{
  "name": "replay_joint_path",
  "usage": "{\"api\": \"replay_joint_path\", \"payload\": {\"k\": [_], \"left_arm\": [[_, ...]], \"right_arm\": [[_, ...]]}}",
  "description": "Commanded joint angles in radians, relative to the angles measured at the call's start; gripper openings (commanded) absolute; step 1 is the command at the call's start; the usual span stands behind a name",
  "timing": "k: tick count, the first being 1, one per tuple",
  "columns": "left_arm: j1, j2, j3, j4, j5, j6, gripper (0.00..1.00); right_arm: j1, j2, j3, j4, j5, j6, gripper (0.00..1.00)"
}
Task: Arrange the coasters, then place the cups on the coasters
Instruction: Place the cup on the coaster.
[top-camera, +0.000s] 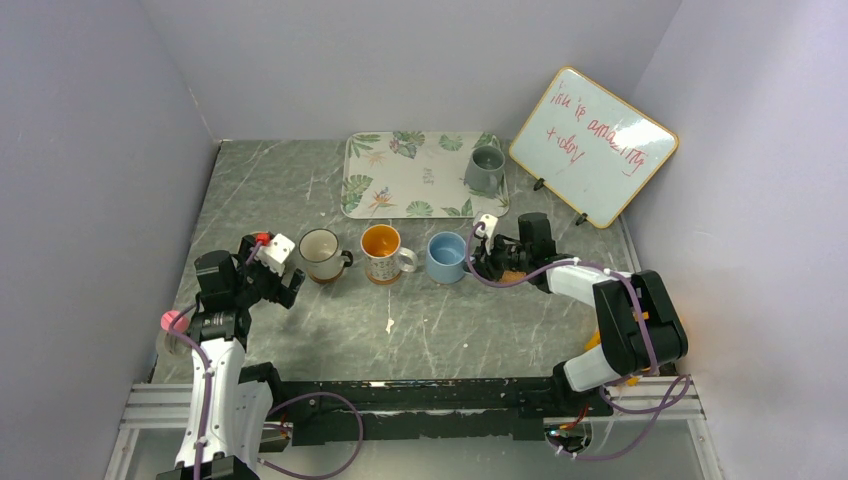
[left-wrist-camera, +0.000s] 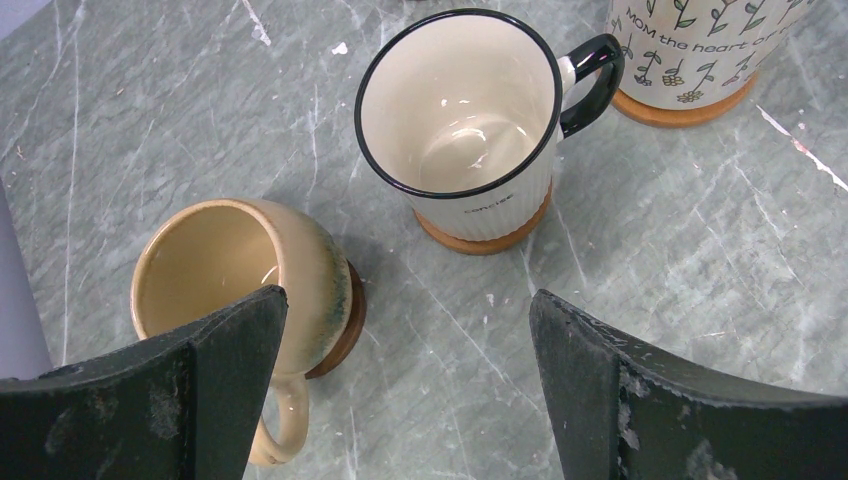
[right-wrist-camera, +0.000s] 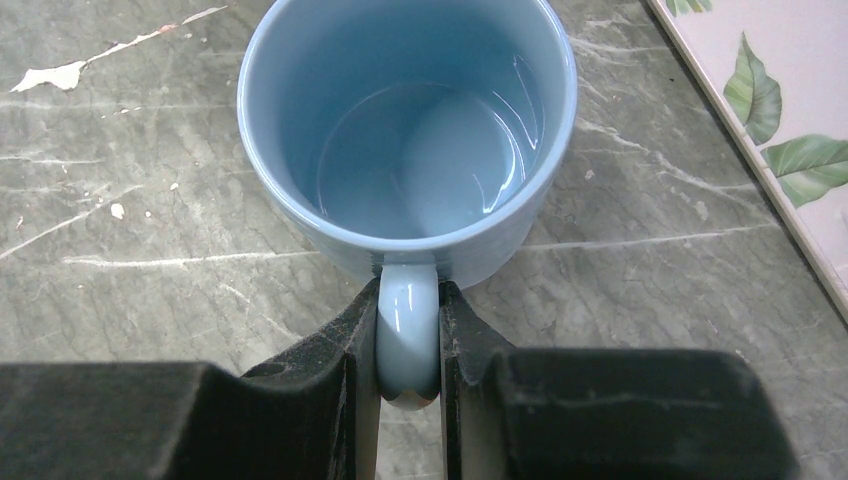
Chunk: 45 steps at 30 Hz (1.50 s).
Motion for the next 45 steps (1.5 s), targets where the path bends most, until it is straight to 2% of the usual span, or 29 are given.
{"api": "replay_joint_path", "payload": {"k": [1,19,45], "left_arm": [[0.006,-0.005,0.0,0.006,0.028,0.023,0.96],[0.006,-0.007,-0.002,0.004,0.028,0.024,0.96],[0.005,-0.006,-0.001,0.003,0.031,0.026,0.96]], "right_arm": [[0.004,-0.007,0.021,0.128,-0.055,-0.006,0.0],[0.003,-0.025,0.003,0.16,-0.043,0.007,0.0],[0.001,-0.031,0.013,0.109,-0.06,-0.035,0.0]]}}
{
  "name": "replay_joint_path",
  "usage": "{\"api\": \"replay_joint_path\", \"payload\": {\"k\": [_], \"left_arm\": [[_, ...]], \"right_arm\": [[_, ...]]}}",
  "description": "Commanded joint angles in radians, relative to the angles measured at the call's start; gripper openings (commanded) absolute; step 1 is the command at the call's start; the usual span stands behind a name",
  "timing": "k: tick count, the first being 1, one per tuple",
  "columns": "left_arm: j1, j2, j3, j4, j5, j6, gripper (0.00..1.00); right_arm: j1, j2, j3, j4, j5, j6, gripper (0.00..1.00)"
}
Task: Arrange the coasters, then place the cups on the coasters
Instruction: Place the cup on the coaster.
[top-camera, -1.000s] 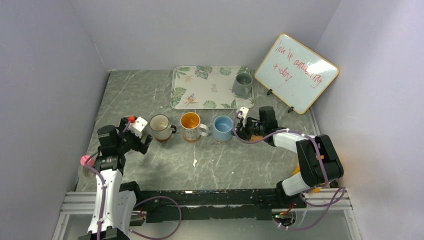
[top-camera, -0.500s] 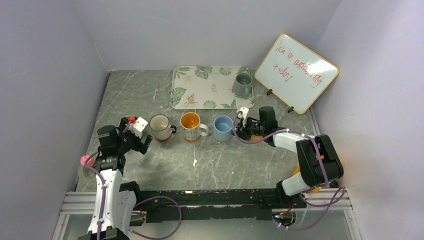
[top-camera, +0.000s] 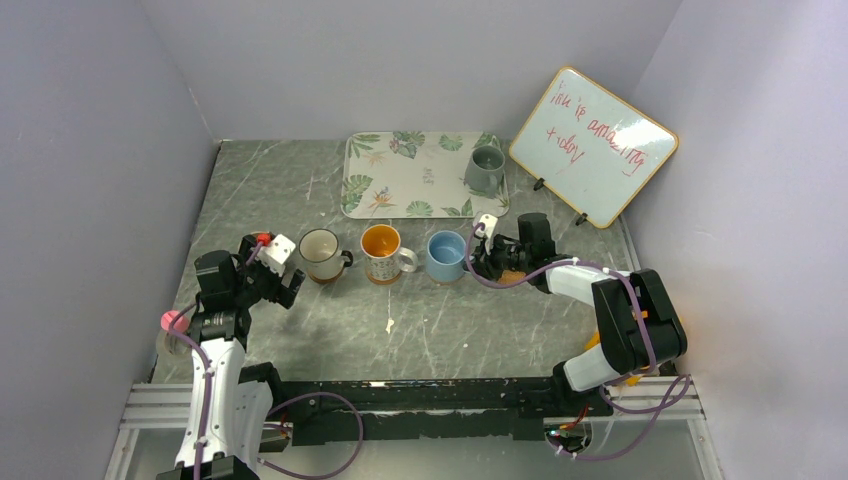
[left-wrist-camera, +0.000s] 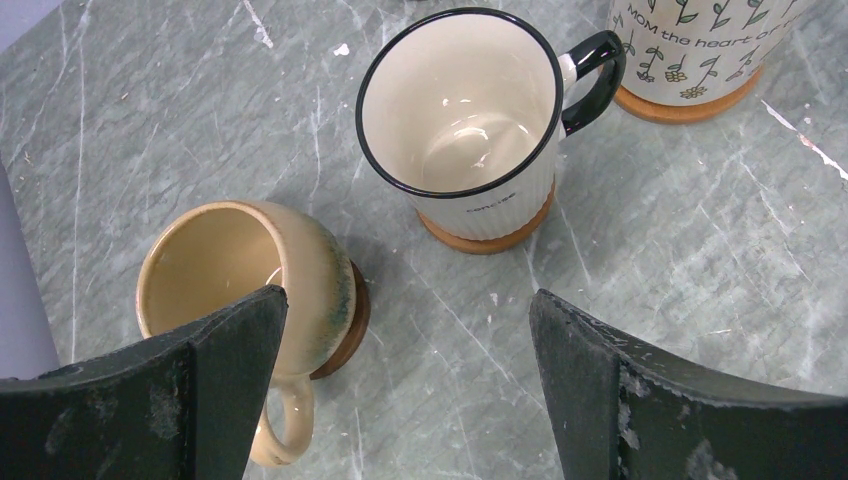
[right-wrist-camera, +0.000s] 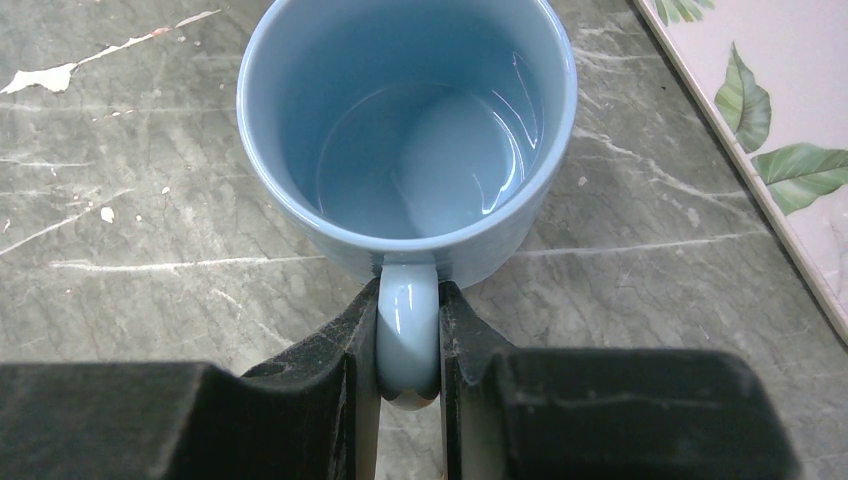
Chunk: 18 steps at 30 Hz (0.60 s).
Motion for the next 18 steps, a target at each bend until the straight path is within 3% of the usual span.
{"api": "replay_joint_path", "payload": {"k": [1,18], "left_arm": [[0.006,-0.006,-0.002,0.003,0.031,0.01,0.96],[0.006,-0.004,-0.002,0.002,0.032,0.009,0.96]], "right_arm": [[0.001,-0.041,0.018,0.076,-0.061,-0.034,0.0],[-0.003,-0.043,0.016,0.085,-0.058,-0.027,0.0]]}}
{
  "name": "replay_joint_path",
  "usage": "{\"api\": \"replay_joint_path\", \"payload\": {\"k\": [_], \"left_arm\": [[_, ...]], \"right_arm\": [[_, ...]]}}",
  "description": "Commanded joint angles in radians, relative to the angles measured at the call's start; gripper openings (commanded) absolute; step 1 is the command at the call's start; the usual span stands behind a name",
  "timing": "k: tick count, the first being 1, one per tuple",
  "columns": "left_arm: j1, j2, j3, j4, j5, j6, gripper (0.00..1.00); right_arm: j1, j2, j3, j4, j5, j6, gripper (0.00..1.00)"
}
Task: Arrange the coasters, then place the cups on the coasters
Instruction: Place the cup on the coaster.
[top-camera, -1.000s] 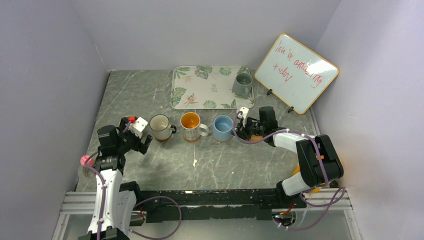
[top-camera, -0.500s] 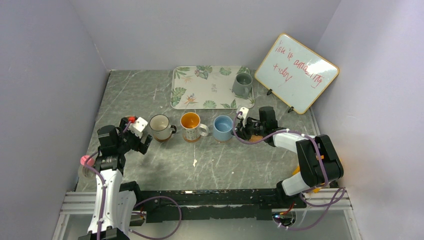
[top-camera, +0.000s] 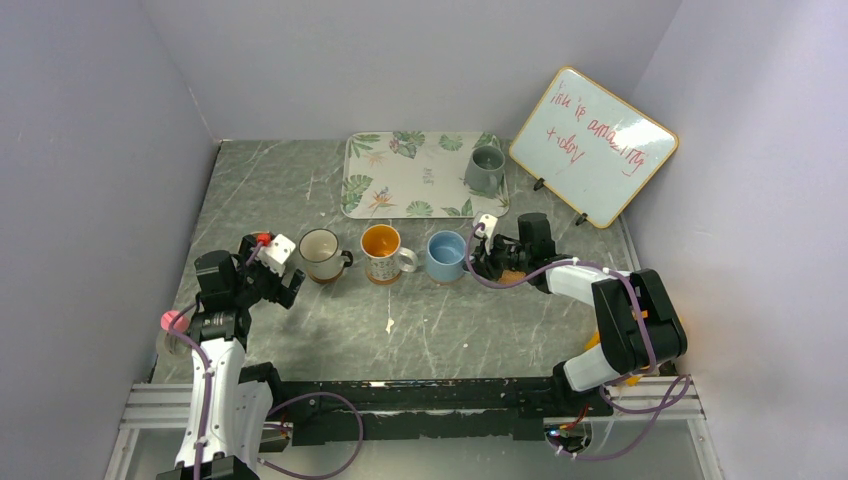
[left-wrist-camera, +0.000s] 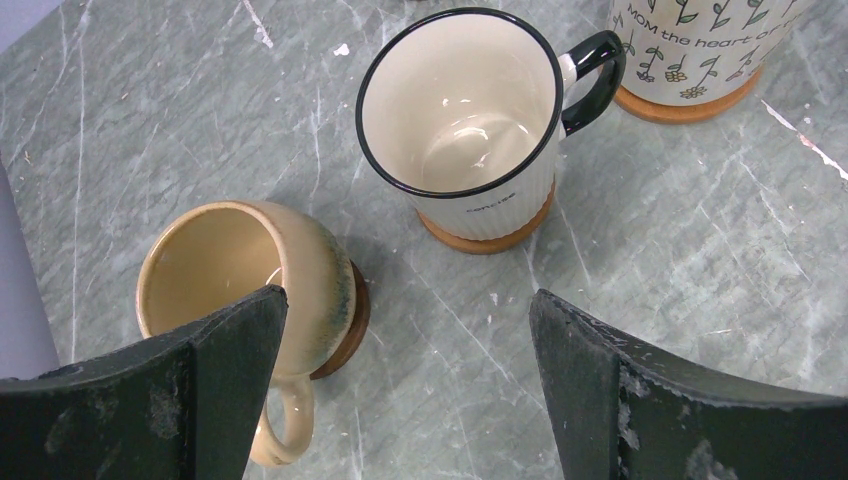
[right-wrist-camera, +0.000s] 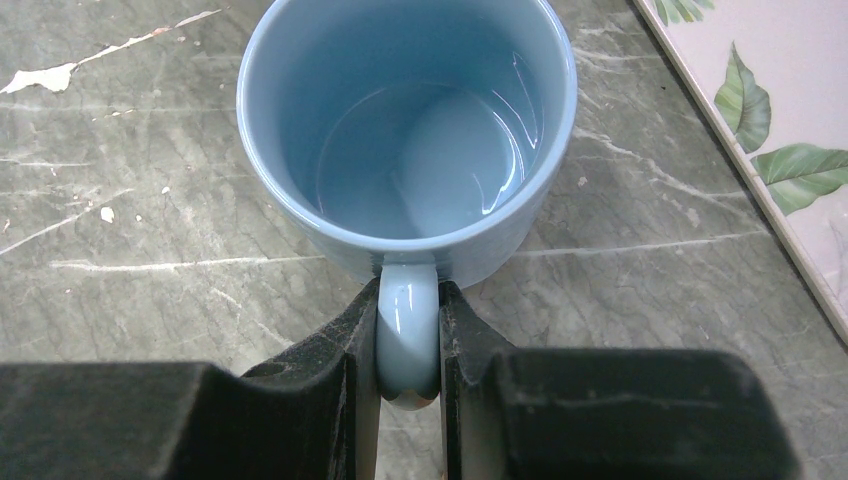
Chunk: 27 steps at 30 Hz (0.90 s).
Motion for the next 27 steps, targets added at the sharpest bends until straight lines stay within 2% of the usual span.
{"api": "replay_joint_path", "payload": {"k": [1,27], "left_arm": [[0.006,-0.004,-0.002,0.002,0.033,0.01,0.96],[0.005,-0.002,0.0,0.001,0.035,0.012,0.96]], "right_arm": [[-0.003,-0.046,0.014,0.087,-0.056,-0.024,0.0],[-0.006,-0.043,0.023,0.059,-0.069,-0.039,0.01]]}}
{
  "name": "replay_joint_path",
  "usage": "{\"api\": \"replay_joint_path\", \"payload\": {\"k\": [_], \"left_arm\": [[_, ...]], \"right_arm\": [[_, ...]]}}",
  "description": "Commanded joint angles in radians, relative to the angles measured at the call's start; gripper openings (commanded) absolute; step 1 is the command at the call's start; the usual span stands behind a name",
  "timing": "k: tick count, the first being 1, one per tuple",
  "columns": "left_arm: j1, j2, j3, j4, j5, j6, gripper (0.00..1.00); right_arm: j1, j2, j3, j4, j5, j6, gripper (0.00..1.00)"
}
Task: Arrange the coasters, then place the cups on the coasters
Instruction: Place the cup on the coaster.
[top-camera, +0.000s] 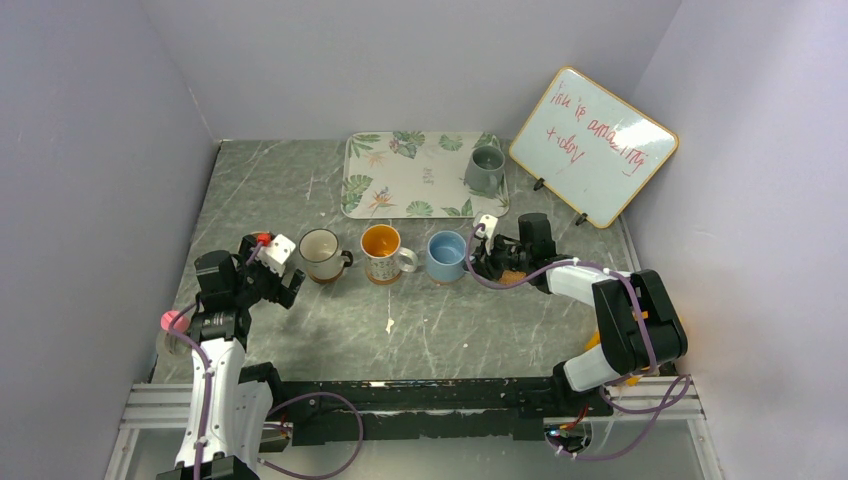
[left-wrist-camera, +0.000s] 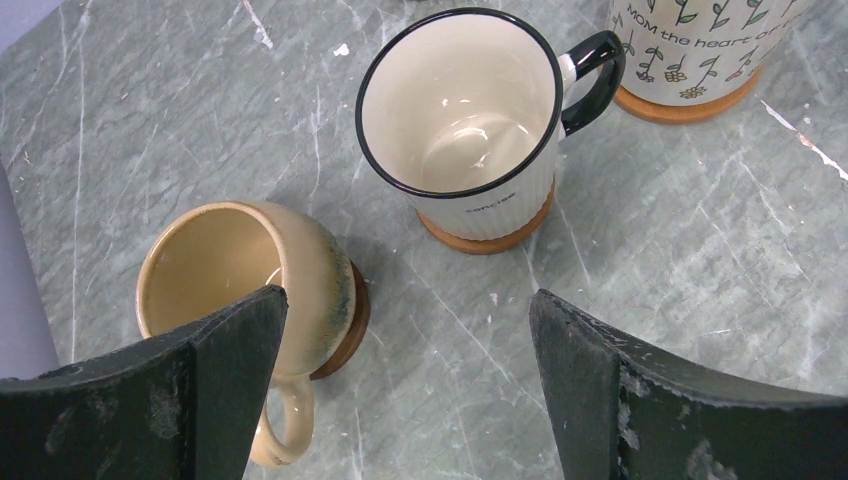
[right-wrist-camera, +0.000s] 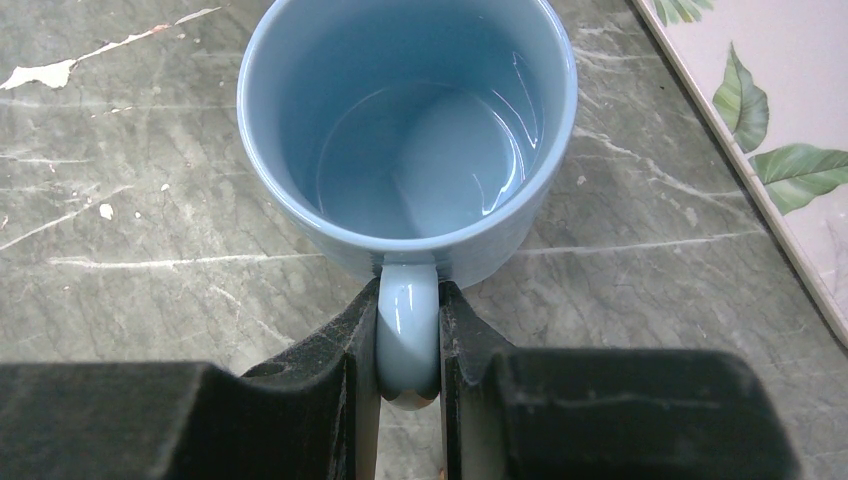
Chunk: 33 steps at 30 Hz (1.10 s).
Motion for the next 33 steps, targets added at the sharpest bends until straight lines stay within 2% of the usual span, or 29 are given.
{"api": "replay_joint_path", "payload": {"k": [1,6,14,33], "left_arm": [[0.006,-0.001,0.0,0.001,0.035,0.011,0.96],[0.006,-0.001,0.0,0.0,0.036,0.013,0.96],[0.005,-0.001,0.0,-0.002,0.038,0.015,0.96],[0.005,-0.001,0.0,-0.004,0.04,0.015,0.96]], "right_arm": [[-0.003,-0.04,0.025,0.061,-0.068,-0.033,0.02],[-0.004,-0.043,0.029,0.047,-0.069,-0.043,0.08],[-0.006,-0.041,0.036,0.028,-0.07,-0.052,0.12],[-0.009,-0.05,0.035,0.018,-0.072,-0.06,0.13]]}}
